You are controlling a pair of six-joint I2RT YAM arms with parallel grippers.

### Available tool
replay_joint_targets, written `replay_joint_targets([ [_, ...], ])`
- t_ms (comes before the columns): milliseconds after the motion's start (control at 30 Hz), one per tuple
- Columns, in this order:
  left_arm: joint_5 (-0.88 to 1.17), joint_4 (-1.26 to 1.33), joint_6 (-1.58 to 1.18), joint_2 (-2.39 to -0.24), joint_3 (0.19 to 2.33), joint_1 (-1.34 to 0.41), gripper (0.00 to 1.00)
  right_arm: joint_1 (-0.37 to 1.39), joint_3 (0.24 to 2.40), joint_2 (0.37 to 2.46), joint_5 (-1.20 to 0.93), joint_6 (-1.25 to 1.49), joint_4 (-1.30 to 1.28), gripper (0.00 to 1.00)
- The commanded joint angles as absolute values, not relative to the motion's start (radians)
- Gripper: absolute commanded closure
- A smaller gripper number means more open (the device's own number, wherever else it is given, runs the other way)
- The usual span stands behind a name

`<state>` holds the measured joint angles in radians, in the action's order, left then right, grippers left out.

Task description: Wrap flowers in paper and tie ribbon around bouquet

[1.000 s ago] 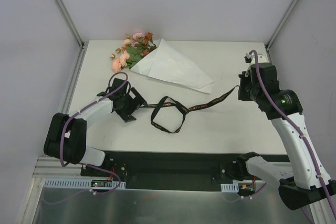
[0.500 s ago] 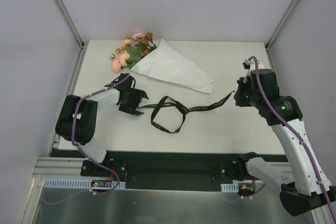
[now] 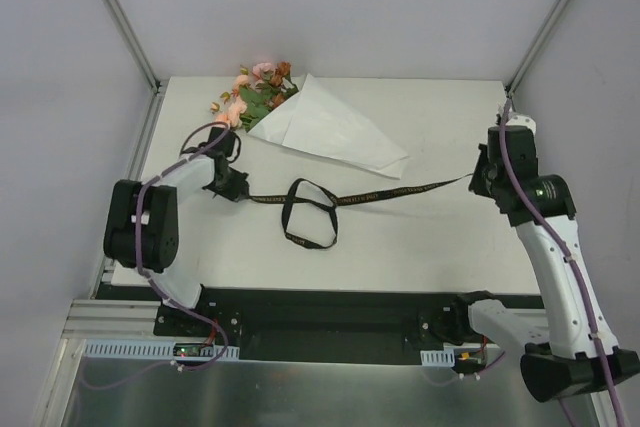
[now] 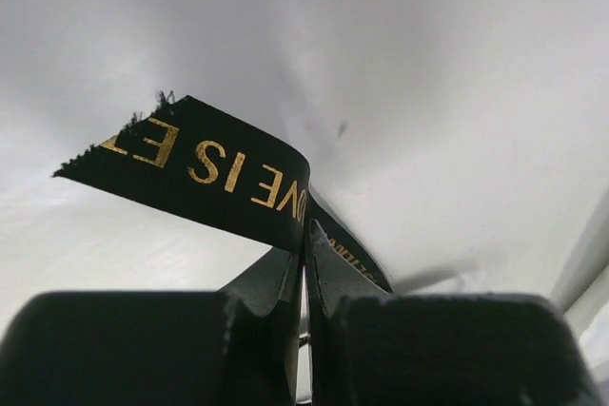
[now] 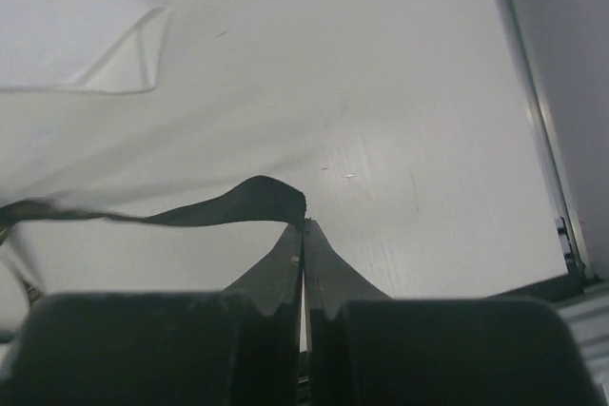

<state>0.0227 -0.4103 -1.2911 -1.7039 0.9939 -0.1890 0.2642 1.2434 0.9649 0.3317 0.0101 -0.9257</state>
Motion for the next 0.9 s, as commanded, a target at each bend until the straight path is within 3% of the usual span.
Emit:
replay_joint_targets([
  [0,-0.179,-0.641,-1.051,-1.456,1.011,-0.066,1.00,0.068,1.264,1.051,0.419,0.110,-0.943,0.99],
  [233,-0.247,-0.834,-0.898,-1.126,1.147,0.137,1.00,-0.188,1.250,1.127,0.417,0.166,-0.927,0.99],
  [400,-0.218,-0.899,-0.795,-1.048,1.236,0.307,1.00,-0.245,1.272,1.170,0.399,0.196,-0.937,0.99],
  [567,-0.345,-0.974,-0.788,-0.962,1.298,0.310,1.00,-0.274,1.299,1.160,0.477,0.201,-0.943,0.99],
  [700,-0.482,-0.974,-0.785,-0.980,1.322,0.288,1.00,-0.295,1.354,1.206,0.488,0.212,-0.948,0.99],
  [867,-0.414,-0.948,-0.805,-1.117,1.324,0.296,1.00,-0.295,1.371,1.310,0.558,0.219,-0.891,0.99],
])
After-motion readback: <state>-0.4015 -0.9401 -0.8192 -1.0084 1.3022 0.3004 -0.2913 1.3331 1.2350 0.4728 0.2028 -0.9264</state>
